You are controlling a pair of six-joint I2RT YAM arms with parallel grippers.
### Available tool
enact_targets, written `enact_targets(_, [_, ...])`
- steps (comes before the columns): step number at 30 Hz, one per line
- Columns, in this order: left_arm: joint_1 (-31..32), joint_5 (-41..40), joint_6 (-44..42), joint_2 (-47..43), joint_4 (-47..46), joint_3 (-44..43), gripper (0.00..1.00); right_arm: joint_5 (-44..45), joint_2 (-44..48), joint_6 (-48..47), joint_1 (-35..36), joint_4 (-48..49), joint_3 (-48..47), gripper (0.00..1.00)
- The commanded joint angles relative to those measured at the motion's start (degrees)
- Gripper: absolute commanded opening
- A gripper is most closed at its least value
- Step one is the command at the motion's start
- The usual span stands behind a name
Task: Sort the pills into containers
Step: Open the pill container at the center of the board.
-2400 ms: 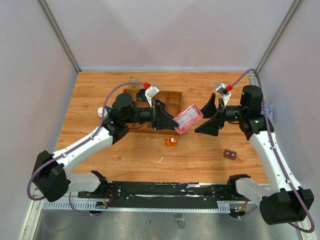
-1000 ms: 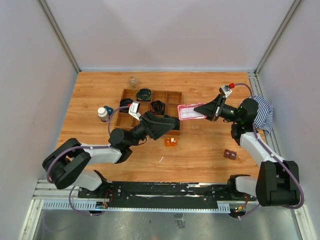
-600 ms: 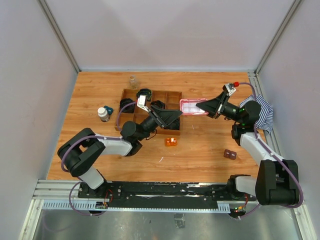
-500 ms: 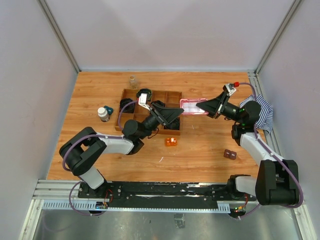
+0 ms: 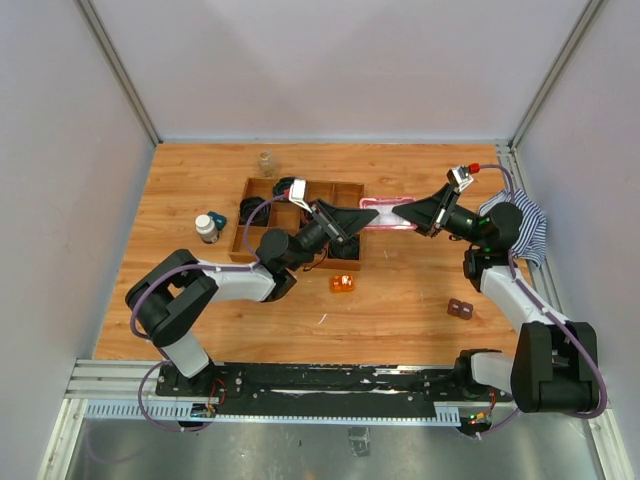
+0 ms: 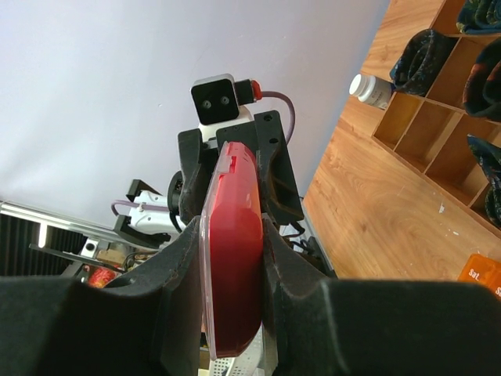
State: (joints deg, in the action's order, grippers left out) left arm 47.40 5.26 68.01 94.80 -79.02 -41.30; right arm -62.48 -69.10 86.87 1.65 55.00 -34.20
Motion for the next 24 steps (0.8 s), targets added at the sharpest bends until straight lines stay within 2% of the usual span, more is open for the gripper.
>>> enact_targets(1, [0.5,1.2,-0.2,0.6,1.8,-2.7,0.50,-0.5,1.3,-2.0,0.3,0.6,-0.1,0.05])
enact_targets(2, [0.5,1.2,-0.3,0.6,2.1,-2.8,0.42,-0.6,1.5,-2.4,0.4,0.2,-0.2,0.06])
enact_targets(4, [0.5,1.0,-0.2,0.4,2.7,-2.7,0.19,-0.8,1.8,-3.7,0.4,-0.6,-0.3,0.11])
enact_targets(6, [0.4,0.6,-0.2,-0.3,3.6,-2.3,0.04,-1.9,2.4,-7.7,0.3,-2.1,-0.8,0.26])
enact_targets(8, [0.1,0.1,-0.5,-1.7,4.7,-1.4,0.00,-4.2,3.3,-15.5,0.3,-5.3,-2.3,0.54])
enact_targets(9, [-0.1,0.1,-0.8,-2.7,5.3,-0.7,0.00,-5.5,3.8,-21.6,0.2,-9.2,-3.4,0.71])
enact_targets(10, [-0.5,0.3,-1.1,-3.8,6.1,0.0,0.00,-6.7,4.6,-28.2,0.0,-15.1,-4.9,0.83])
enact_targets(12, [-1.3,0.6,-2.1,-6.9,8.8,1.5,0.00,-7.4,6.3,-46.7,-0.8,-32.1,-9.0,0.97])
enact_targets(16, [-3.2,2.1,-3.7,-13.1,22.6,2.3,0.00,-5.8,8.0,-80.9,-1.8,-61.9,-19.3,0.98])
enact_targets(20, [-3.9,4.4,-4.0,-16.4,40.4,-0.8,0.00,-8.2,9.1,-113.0,-1.8,-78.0,-24.7,0.99])
enact_targets(22, [-3.9,6.4,-4.0,-16.8,45.9,-3.1,0.00,-13.2,8.3,-135.3,-1.7,-89.5,-27.0,0.99])
enact_targets(24, [-3.9,7.7,-3.9,-16.8,50.0,-5.0,0.00,-15.3,7.3,-149.4,-1.1,-98.0,-29.6,0.99])
